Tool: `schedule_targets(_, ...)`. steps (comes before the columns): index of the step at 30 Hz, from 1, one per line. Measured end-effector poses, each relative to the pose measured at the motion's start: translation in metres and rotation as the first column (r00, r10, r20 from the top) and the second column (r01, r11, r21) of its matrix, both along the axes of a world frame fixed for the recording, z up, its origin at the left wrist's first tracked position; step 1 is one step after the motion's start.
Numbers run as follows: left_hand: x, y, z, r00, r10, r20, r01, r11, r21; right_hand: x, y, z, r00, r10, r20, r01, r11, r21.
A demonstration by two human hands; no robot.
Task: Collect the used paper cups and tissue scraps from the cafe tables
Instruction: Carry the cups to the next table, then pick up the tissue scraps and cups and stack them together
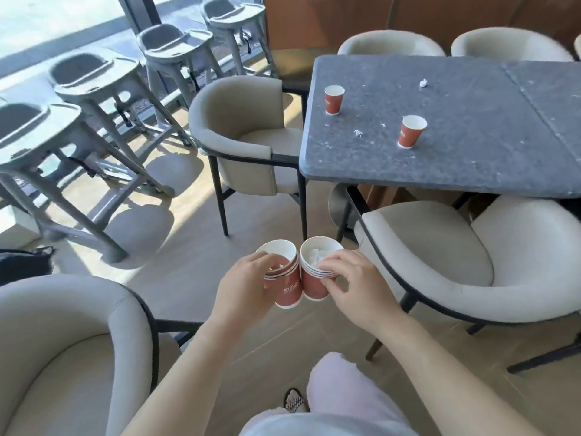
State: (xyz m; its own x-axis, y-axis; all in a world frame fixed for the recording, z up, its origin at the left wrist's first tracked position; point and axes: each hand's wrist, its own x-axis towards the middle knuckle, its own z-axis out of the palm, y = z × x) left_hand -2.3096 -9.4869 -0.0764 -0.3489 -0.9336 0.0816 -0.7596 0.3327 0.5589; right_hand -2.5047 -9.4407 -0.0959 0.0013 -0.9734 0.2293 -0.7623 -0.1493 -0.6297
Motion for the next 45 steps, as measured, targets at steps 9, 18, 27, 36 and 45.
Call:
schedule_targets(9,-0.047,-0.166,0.0,0.999,-0.013,0.03,0.014,1.0,-0.012,-0.044,-0.165,-0.012,0.999,-0.029,0.027,0.03,0.997,-0.066)
schedule_targets(18,-0.146,-0.339,0.008,0.984,-0.137,0.112,0.137,0.991,0.011,-0.139,-0.318,-0.006,0.991,-0.126,0.034,0.126,0.992,0.008)
schedule_targets(27,-0.208,-0.435,-0.013,0.957,-0.257,0.133,0.245,0.964,0.102,-0.195,-0.393,-0.031,0.964,-0.264,0.003,0.264,0.963,0.049)
schedule_targets(36,-0.268,-0.536,-0.041,0.857,-0.482,0.181,0.461,0.875,0.149,-0.225,-0.45,-0.045,0.885,-0.461,-0.07,0.466,0.874,0.137)
schedule_targets(45,-0.308,-0.609,-0.083,0.615,-0.746,0.256,0.734,0.66,0.158,-0.219,-0.484,-0.068,0.74,-0.652,-0.166,0.671,0.697,0.252)
